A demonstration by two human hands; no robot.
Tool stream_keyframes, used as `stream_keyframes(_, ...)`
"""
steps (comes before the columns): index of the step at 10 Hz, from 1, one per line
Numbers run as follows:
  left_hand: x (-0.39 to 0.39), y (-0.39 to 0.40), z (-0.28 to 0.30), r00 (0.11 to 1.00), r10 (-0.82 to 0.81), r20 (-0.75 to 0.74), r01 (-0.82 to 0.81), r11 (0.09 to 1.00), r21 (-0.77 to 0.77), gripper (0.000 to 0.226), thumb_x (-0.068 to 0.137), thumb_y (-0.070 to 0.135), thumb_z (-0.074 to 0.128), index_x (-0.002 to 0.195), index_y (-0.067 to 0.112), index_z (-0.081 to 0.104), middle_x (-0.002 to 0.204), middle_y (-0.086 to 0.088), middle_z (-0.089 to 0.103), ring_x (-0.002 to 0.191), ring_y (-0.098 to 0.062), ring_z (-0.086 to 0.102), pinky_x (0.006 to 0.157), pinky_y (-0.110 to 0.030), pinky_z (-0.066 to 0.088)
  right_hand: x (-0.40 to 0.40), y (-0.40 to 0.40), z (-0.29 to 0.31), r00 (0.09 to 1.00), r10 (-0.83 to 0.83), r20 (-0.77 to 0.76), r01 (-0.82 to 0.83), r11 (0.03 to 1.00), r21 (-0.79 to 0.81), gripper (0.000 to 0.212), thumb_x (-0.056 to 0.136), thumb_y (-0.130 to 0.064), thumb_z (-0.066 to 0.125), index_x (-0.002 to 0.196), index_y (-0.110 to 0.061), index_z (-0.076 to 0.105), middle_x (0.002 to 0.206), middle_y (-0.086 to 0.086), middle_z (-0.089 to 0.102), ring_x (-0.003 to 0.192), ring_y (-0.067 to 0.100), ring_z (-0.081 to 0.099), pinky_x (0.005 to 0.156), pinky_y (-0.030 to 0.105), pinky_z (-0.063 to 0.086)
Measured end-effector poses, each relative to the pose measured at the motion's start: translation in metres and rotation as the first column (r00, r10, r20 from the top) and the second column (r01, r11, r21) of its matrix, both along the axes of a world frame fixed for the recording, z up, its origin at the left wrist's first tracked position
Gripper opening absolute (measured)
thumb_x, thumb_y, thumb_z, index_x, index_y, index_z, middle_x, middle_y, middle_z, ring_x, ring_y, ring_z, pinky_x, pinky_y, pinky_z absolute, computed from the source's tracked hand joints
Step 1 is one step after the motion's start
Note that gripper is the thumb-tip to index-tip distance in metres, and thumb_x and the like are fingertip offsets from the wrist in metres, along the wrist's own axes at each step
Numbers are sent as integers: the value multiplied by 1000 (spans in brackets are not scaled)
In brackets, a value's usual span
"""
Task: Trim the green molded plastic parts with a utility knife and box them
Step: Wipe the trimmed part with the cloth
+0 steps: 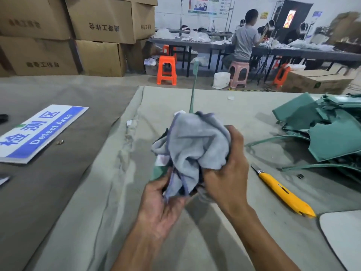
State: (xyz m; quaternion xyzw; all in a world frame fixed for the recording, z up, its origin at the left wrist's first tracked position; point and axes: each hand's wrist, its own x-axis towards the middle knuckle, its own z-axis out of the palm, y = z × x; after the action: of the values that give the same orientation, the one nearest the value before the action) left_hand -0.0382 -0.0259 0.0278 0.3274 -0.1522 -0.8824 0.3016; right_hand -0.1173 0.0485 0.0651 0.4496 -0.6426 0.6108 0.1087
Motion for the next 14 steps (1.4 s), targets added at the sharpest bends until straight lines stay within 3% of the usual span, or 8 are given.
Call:
stream_keyframes(2, 31, -12, 3, 972, -232, -28, 202, 897, -392, 42, 75, -6, 69, 116, 2, 71, 118, -23, 72, 103, -46, 71, 75, -53, 61, -37, -17, 1, 918, -58, 392, 218, 899, -379, 56, 91, 3, 69, 136, -17, 44, 128, -10, 61, 120, 12, 62, 99, 34, 52)
stream_keyframes(4, 36, -12, 2, 952, -298, 74, 299, 841, -452, 29, 69, -8, 74, 90, 10, 81, 105, -20, 75, 85, -39, 75, 60, -43, 62, -98, -7, 55, 923, -22, 384, 293, 689, -663, 71, 80, -5, 68, 142, -10, 34, 145, 14, 51, 132, 24, 56, 118, 44, 44)
stream_keyframes(6, 36, -1, 5, 856, -494, 151, 502, 726, -470, 33, 67, -2, 77, 98, 9, 79, 100, -19, 75, 80, -37, 75, 56, -41, 61, -116, 6, 90, 955, 72, 286, -19, 983, -182, 63, 78, -17, 73, 136, -17, 50, 125, 13, 66, 110, 37, 66, 92, 47, 59)
stream_keyframes(8, 37, -1, 13, 783, -616, 89, 594, 698, -399, 27, 68, -1, 77, 91, 12, 81, 99, -21, 75, 76, -37, 75, 53, -38, 62, -112, -4, 104, 821, 167, 545, 82, 911, -404, 11, 91, -2, 63, 95, -12, 60, 79, 0, 66, 72, 18, 60, 72, 34, 52)
stream_keyframes(9, 38, -2, 11, 819, -569, 77, 558, 756, -344, 28, 64, -10, 76, 83, 11, 82, 92, -20, 75, 67, -34, 74, 45, -35, 59, -101, -9, 103, 780, 172, 601, 79, 927, -368, 38, 102, -1, 56, 140, -8, 53, 128, 16, 67, 113, 34, 68, 103, 48, 52)
stream_keyframes(11, 32, -10, 8, 955, -291, 54, 295, 916, -273, 28, 68, -3, 68, 95, 1, 75, 91, -15, 76, 70, -28, 75, 48, -32, 59, -140, -18, 101, 558, 281, 781, 204, 866, -457, 33, 110, -21, 42, 142, -19, 50, 128, 6, 64, 101, 24, 71, 81, 36, 63)
stream_keyframes(13, 28, -19, 7, 992, 117, -41, -124, 956, -267, 32, 76, -1, 67, 107, 7, 71, 97, -8, 77, 77, -22, 76, 57, -33, 60, -133, -57, 55, 670, -45, 741, 383, 876, -293, 29, 101, -6, 58, 116, -30, 53, 105, -1, 68, 86, 10, 67, 100, 40, 56)
stream_keyframes(14, 28, -25, 7, 989, 142, -32, -146, 950, -275, 25, 82, -3, 64, 101, 10, 72, 96, -7, 78, 77, -22, 76, 56, -32, 60, -126, -78, 10, 835, -267, 481, 217, 963, 158, 64, 82, -6, 73, 140, -28, 57, 136, 8, 58, 109, 17, 63, 99, 34, 54)
